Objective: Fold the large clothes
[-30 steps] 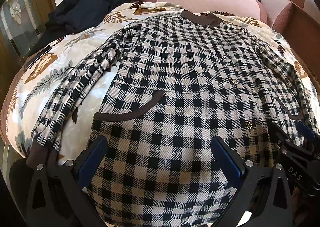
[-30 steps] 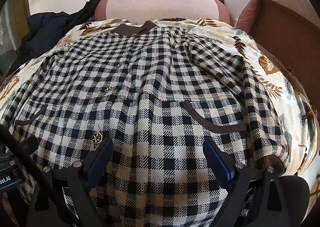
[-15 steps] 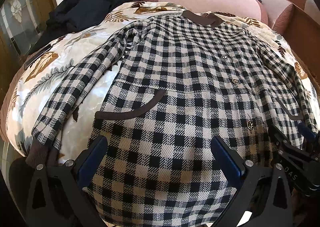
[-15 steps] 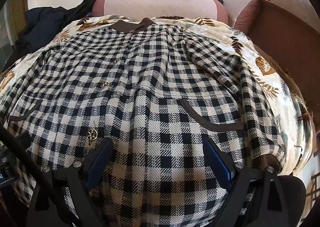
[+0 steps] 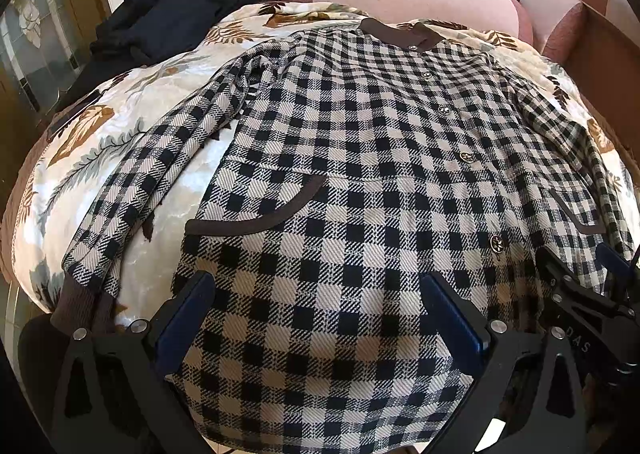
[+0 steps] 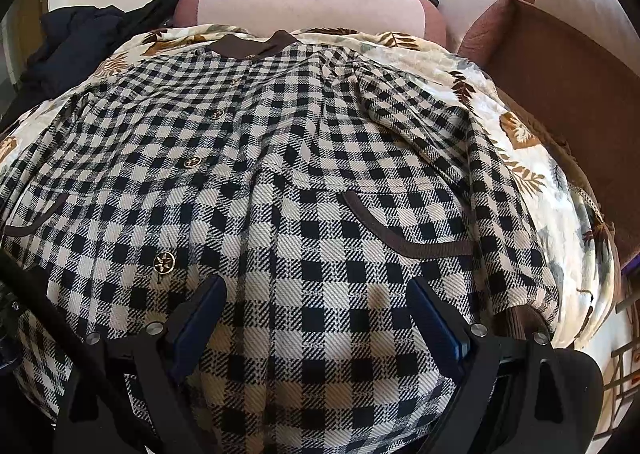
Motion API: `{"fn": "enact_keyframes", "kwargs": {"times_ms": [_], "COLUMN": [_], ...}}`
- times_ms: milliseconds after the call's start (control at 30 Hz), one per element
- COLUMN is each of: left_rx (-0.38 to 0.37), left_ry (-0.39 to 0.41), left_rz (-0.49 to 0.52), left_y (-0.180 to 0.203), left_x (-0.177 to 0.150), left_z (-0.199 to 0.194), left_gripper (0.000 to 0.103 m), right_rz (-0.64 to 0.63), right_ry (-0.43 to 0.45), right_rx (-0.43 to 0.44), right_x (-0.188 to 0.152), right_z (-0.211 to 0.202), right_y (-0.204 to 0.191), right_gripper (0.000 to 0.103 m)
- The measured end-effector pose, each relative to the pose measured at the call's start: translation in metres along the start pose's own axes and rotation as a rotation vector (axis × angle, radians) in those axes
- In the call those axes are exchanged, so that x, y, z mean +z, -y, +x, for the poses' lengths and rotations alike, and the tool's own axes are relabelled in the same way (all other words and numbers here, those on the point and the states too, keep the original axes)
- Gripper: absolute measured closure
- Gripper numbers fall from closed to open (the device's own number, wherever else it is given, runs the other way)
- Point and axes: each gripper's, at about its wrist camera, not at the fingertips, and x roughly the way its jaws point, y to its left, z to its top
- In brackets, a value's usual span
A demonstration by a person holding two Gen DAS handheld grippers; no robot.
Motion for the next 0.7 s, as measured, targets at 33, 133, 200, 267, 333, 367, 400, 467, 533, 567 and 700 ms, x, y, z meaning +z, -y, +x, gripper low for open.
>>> {"fn": "enact_keyframes", "kwargs": {"times_ms": [33,133,200,267,333,367,400,467,533,567,700], "left_rx": [0.000,0.001,0.000,0.000,-0.002,-0.003,-0.003,-0.005,-0.005,-0.005,-0.007], "left_ry": [0.000,0.000,0.001,0.003,0.002,0.001,0.000,0.000,0.001,0.002,0.002], "left_rz": [0.000,-0.002,-0.005,-0.012,-0.018,-0.020,-0.022,-0.023,-0.024,-0.025,-0.027], "left_y": [0.0000,0.0001,-0.0004,-0.0016,-0.0035,-0.0044,-0.0047,-0.0064,-0.0068,-0.0072,-0.0086], "left_x": [-0.0001,0.0000,0.0006,0.0006,0.0007,0.0006,0.0008,0.0009,0.0009,0.0009,0.0004], "left_z": [-0.0001,-0.0001,-0.0009,-0.0019,-0.0023,-0.0027,-0.0028,-0.0031,-0.0035,-0.0038,-0.0044], "left_gripper": [0.000,0.000,0.000,0.000,0.000,0.000,0.000,0.000,0.000,0.000,0.000], "right_rz": [0.001,0.000,-0.002,-0.005,-0.008,-0.010,-0.012,-0.015,-0.018,-0.020,-0.025], "right_ry": [-0.001,-0.005,-0.004,-0.003,-0.005,-0.006,-0.007,-0.008,-0.009,-0.010,-0.012], "right_rx": [-0.001,-0.001,-0.002,-0.003,-0.005,-0.006,-0.007,-0.009,-0.012,-0.015,-0.022], "right_x": [0.0000,-0.0001,-0.0005,-0.0007,-0.0011,-0.0017,-0.0020,-0.0022,-0.0023,-0.0025,-0.0026], "right_z": [0.0002,0.0004,0.0002,-0.0003,-0.0007,-0.0012,-0.0013,-0.0013,-0.0012,-0.0015,-0.0022], "right_y": [0.0003,-0.0001,0.0001,-0.0005,-0.0015,-0.0020,-0.0024,-0.0028,-0.0038,-0.0043,-0.0051], "right_gripper": [0.009,0.009,0.009,0.009,0.009,0.009,0.009,0.009,0.009,0.009,0.009]}}
